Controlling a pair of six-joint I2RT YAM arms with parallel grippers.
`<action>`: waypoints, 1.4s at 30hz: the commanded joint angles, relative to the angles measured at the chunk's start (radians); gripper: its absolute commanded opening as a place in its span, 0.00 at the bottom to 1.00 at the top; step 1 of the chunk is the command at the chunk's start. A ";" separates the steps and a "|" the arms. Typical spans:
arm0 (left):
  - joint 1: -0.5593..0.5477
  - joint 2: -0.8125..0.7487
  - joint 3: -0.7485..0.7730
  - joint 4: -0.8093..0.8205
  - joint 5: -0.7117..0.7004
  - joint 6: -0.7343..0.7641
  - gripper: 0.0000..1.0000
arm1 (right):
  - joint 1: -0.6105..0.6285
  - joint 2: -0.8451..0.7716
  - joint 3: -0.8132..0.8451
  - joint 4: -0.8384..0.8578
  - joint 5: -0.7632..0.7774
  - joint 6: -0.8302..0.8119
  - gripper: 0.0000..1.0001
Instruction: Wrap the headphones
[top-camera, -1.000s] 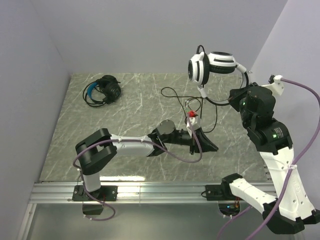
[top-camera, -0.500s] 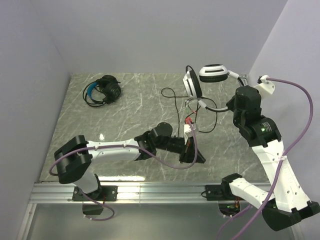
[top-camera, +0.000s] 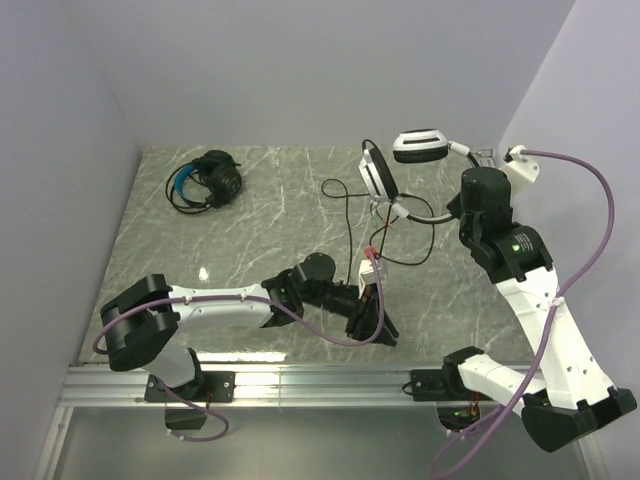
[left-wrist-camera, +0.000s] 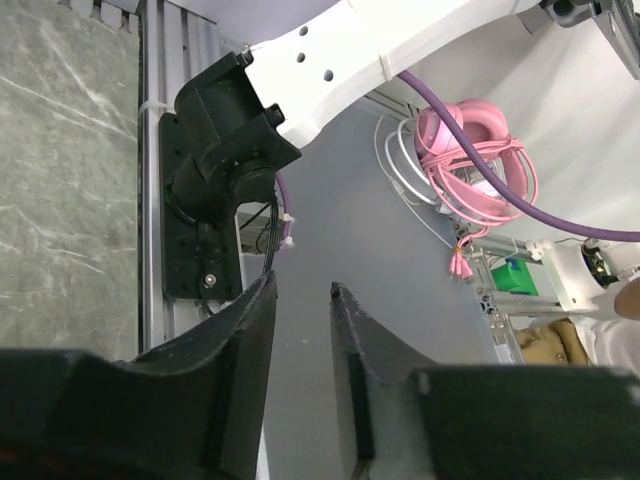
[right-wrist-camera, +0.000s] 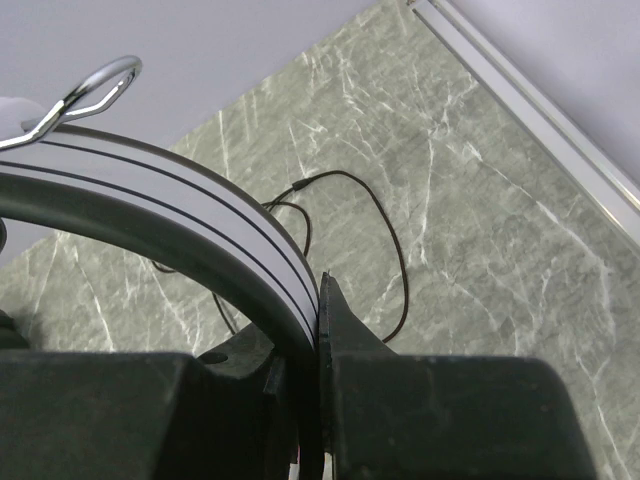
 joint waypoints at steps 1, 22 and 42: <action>-0.019 -0.037 0.007 0.040 0.064 -0.007 0.35 | -0.007 -0.008 0.048 0.164 0.083 0.081 0.00; -0.074 -0.002 -0.060 -0.029 -0.087 0.020 0.43 | -0.023 0.072 0.154 0.167 0.094 0.048 0.00; -0.016 -0.129 0.200 -0.449 -0.914 0.358 0.60 | -0.027 -0.134 0.073 0.162 -0.273 0.137 0.00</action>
